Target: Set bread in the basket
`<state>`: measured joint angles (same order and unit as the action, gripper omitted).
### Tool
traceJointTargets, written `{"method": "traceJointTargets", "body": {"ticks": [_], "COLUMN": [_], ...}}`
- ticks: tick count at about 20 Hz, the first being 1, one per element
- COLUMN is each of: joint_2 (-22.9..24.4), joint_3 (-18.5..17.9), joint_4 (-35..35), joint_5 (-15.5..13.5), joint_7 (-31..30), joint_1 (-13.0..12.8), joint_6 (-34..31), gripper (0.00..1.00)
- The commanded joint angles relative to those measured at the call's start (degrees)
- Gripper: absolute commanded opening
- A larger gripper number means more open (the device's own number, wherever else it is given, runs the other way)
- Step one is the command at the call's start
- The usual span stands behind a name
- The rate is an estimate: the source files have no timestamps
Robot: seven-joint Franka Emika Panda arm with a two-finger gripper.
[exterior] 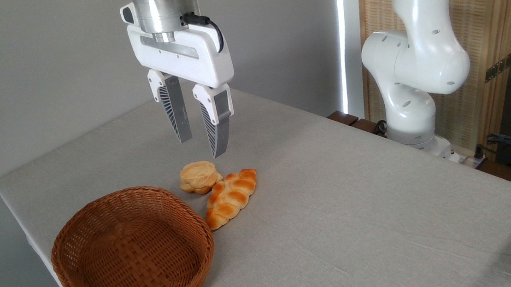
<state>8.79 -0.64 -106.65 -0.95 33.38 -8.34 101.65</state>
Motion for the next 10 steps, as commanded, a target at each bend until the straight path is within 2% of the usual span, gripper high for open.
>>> {"method": "traceJointTargets", "body": {"ticks": [1,4,8,10], "joint_2": [-1.3,-2.5,-2.7,-2.7], "joint_3": [1.0,2.6,2.6,2.5], "joint_4": [0.8,0.0,-4.3,-7.9], "joint_5": [-1.5,-1.7,-1.7,-1.7], "joint_7": [1.2,1.2,1.3,0.8], "joint_1": [-0.1,-1.8,-6.2,-8.9], "joint_6": [-0.6,0.3,4.3,9.2], "gripper": [1.00,1.00,1.00,1.00]}}
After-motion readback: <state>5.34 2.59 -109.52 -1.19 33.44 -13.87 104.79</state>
